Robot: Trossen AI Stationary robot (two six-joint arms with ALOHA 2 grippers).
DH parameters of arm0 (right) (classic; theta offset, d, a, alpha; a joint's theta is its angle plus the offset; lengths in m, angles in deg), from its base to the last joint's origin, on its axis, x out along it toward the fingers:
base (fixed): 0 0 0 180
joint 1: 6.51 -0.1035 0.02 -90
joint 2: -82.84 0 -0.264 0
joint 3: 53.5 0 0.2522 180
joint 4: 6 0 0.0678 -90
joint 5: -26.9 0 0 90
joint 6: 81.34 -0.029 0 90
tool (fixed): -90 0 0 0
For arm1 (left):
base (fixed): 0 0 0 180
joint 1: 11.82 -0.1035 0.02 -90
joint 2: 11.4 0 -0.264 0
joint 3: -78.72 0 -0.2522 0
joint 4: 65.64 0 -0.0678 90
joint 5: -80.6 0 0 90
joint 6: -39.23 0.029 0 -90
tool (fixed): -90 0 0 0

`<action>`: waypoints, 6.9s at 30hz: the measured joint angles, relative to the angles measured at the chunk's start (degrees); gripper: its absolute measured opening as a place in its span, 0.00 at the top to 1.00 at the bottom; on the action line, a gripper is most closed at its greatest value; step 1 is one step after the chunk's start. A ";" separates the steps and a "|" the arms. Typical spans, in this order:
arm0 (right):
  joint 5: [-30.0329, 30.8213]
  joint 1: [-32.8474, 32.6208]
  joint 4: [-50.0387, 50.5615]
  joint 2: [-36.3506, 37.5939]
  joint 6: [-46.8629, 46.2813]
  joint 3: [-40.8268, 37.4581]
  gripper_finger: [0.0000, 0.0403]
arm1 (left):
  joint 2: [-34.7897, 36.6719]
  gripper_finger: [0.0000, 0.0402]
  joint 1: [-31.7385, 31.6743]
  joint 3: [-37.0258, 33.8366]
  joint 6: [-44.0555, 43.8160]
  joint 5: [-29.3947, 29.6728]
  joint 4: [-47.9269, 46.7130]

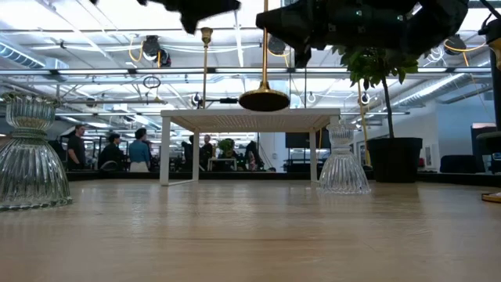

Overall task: Pick & Place candle stick holders
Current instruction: Put the left gold candle holder on the shelf aligned with the other gold candle holder, then put the gold candle holder on the shelf aligned with the other gold candle holders

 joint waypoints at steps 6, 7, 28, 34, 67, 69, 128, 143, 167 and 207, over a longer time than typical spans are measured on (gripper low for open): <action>-0.25 1.07 1.25 1.42 2.19 2.87 0.97 | 10.59 0.60 1.46 0.00 -0.63 0.09 -15.20; -0.40 1.48 2.42 1.37 2.27 4.03 0.97 | 12.05 0.61 1.54 0.00 -0.60 0.09 -17.31; 2.75 21.13 14.28 -3.67 6.24 20.89 0.97 | 22.32 0.68 1.43 -6.64 4.26 10.63 -19.29; 4.51 24.63 10.59 -8.21 6.20 20.90 0.97 | 22.32 0.68 1.43 -6.64 5.15 10.64 -19.19; 4.26 27.81 11.55 -13.61 2.01 20.81 0.81 | 22.32 0.68 1.42 -6.64 4.28 10.66 -19.51; 4.19 27.81 12.16 -13.73 1.82 20.81 0.76 | 22.32 0.68 1.41 -6.64 4.04 10.66 -19.50; -6.11 10.11 55.10 30.11 8.45 -1.35 0.42 | 22.30 0.68 1.48 -6.60 2.44 10.64 -19.19; -24.79 9.71 55.36 46.18 8.96 -13.76 0.45 | 22.30 0.68 1.43 -6.60 2.84 10.64 -19.06; -42.16 -3.05 33.33 49.48 8.34 -27.52 0.34 | 22.30 0.68 1.43 -6.60 2.83 10.64 -17.81; -26.90 -10.53 17.66 47.35 7.71 -33.73 0.81 | 22.28 0.68 1.43 -6.60 3.92 10.64 -17.79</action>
